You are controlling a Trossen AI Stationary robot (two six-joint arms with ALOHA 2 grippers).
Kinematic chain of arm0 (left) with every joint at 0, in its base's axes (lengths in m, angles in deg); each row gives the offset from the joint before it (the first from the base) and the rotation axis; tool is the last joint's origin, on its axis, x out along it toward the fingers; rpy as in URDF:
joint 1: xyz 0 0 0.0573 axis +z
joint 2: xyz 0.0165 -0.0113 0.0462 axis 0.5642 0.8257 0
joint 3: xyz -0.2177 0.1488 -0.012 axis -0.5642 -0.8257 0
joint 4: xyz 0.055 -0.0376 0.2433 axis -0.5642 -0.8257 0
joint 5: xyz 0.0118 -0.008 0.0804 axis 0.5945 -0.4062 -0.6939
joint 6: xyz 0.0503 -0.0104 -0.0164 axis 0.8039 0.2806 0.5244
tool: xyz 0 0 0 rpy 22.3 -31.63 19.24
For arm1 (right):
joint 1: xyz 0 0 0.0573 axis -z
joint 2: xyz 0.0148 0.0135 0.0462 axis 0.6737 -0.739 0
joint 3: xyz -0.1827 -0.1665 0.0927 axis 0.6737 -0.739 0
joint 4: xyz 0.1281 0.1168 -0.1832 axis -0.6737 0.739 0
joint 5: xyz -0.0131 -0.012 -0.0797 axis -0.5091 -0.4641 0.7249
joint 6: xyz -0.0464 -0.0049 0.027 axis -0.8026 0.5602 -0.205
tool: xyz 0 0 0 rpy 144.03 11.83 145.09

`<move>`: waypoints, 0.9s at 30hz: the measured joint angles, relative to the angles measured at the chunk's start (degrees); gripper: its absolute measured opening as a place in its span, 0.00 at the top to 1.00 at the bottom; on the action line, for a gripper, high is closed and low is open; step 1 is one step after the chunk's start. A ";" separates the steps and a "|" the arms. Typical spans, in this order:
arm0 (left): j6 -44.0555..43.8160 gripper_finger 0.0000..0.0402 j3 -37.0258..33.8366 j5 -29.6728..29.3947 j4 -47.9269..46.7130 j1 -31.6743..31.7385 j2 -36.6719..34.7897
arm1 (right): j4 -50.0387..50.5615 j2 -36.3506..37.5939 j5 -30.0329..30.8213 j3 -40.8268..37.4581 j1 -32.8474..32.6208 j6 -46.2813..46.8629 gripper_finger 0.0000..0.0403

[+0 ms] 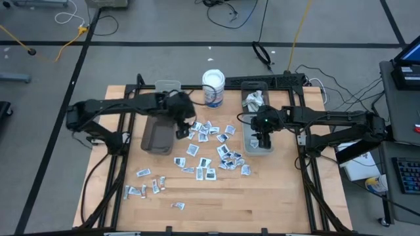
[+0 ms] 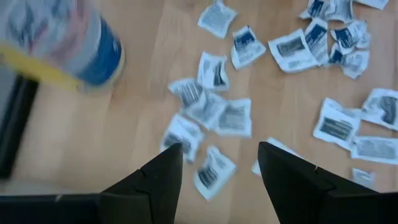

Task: Pick & Place First Aid Supplies
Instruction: Put the blue alcohol pad into the right gray bin

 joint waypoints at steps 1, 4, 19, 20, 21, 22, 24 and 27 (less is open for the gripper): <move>1.58 0.47 1.28 -0.02 0.31 0.12 1.38 | 0.00 0.01 0.00 0.00 0.00 -0.45 0.53; 6.21 0.47 3.89 -0.04 0.41 0.67 5.90 | 0.02 -0.01 0.00 0.00 0.00 -0.86 0.53; 13.23 0.47 4.09 -5.61 4.32 0.03 24.70 | 1.89 -0.01 -0.16 -0.04 0.00 -0.48 0.54; 13.46 0.47 4.08 -5.84 4.40 -0.13 25.52 | 2.06 0.01 -0.17 -0.04 0.00 -0.46 0.54; 13.56 0.47 4.07 -6.25 4.54 -0.35 26.20 | 2.29 0.01 -0.17 -0.04 0.00 -0.46 0.54; 13.61 0.47 4.07 -6.56 4.76 -0.51 26.69 | 2.32 0.01 -0.17 -0.04 0.00 -0.46 0.54; 13.67 0.47 4.07 -7.03 4.79 -0.79 27.10 | 2.58 0.01 -0.17 -0.04 0.00 -0.44 0.54; 13.67 0.47 4.07 -7.40 5.38 -1.14 26.94 | 2.85 0.01 -0.20 -0.04 0.00 -0.44 0.54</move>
